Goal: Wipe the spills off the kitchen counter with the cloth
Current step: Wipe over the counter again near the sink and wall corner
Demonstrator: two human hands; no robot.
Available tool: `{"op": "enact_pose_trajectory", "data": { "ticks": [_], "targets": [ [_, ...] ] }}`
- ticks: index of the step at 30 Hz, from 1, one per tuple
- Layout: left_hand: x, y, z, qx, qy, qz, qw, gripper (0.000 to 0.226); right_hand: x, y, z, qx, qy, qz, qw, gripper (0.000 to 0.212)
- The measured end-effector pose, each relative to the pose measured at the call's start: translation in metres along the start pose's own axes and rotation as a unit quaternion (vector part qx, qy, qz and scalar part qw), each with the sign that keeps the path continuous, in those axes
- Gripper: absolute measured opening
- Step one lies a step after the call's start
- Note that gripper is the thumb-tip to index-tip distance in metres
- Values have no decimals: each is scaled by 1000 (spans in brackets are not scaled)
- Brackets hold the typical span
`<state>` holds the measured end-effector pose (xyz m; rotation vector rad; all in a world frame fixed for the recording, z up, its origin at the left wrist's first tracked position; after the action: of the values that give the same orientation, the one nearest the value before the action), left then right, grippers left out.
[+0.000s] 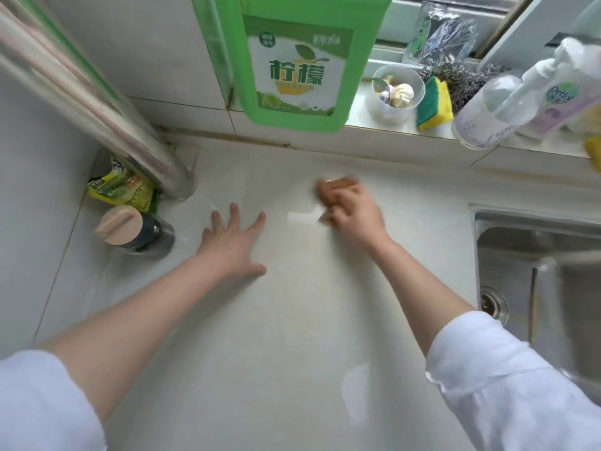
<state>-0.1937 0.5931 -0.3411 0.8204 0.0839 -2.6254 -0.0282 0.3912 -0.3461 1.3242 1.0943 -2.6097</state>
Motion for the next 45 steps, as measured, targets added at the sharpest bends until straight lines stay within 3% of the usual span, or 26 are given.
{"op": "enact_pose_trajectory", "data": {
  "ticks": [2,3,6,8,10,12,14,16,17,18,20,23,25,27,29,30,32,34,36,38,39,40,41,43,45],
  "targets": [
    [-4,13,-1,11,4,15,1000,112,14,-17,1,-105,-84,80,988,33],
    [-5,13,-1,12,6,24,1000,112,8,-15,-1,-112,-73,111,985,34],
    [0,9,-4,19,6,46,999,113,-23,22,-5,28,70,75,994,32],
    [0,7,-5,21,7,53,998,112,-29,44,-6,158,175,3,972,31],
    [0,9,-5,23,4,55,998,112,-13,32,-12,234,212,-37,948,33],
    [1,8,-5,24,2,57,998,112,16,-9,-23,171,171,-13,970,33],
    [1,8,-6,24,3,52,998,112,48,-57,-32,6,65,52,996,37],
    [1,8,-5,21,3,45,999,110,60,-81,-34,-111,-54,85,989,41],
    [1,8,-5,22,1,43,999,109,55,-78,-34,-131,-73,78,986,41],
    [1,9,-5,24,0,44,999,109,45,-65,-33,-115,-62,69,989,40],
    [1,9,-6,27,-5,49,998,109,17,-22,-27,4,50,50,997,36],
    [2,8,-7,28,-13,52,998,109,-13,29,-11,248,226,-33,941,34],
    [2,9,-7,31,-17,55,998,109,-5,21,-20,304,243,-37,920,31],
    [2,9,-8,32,-20,56,998,109,11,-11,-38,211,204,7,956,31],
    [2,8,-8,33,-21,54,998,109,33,-47,-46,22,88,83,992,38],
    [2,6,-8,32,-21,54,998,109,42,-57,-43,-70,22,113,991,41],
    [2,8,-6,35,-25,47,998,109,38,-44,-19,-154,-32,121,980,40],
    [1,9,-5,36,-27,50,998,109,19,-3,12,-78,31,104,991,33],
    [1,9,-5,37,-29,54,997,110,-7,51,45,123,150,49,980,29],
    [0,9,-5,34,-32,51,998,110,-19,81,66,327,248,-43,911,30],
    [1,10,-4,34,-34,49,998,110,-15,80,69,381,268,-62,883,30],
    [1,11,-4,35,-32,48,998,110,-6,67,67,375,273,-55,884,31],
    [0,10,-5,35,-30,48,998,110,7,47,61,313,262,-37,912,32],
    [0,9,-6,34,-30,49,998,110,46,-4,55,120,187,18,975,38],
    [1,8,-7,29,-25,44,998,110,85,-45,69,-77,55,65,993,41]
  ]
}}
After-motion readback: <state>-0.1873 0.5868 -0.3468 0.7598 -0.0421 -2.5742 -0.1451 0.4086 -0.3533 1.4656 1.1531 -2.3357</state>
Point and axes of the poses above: each hand's wrist, its own z-axis away from the middle knuckle, its own x-axis out of the palm, y = z × x, the point moved 3 cm from there along -z, towards the middle knuckle, and after that the axes turned 15 degrees about -y, right-handed, at the moved point
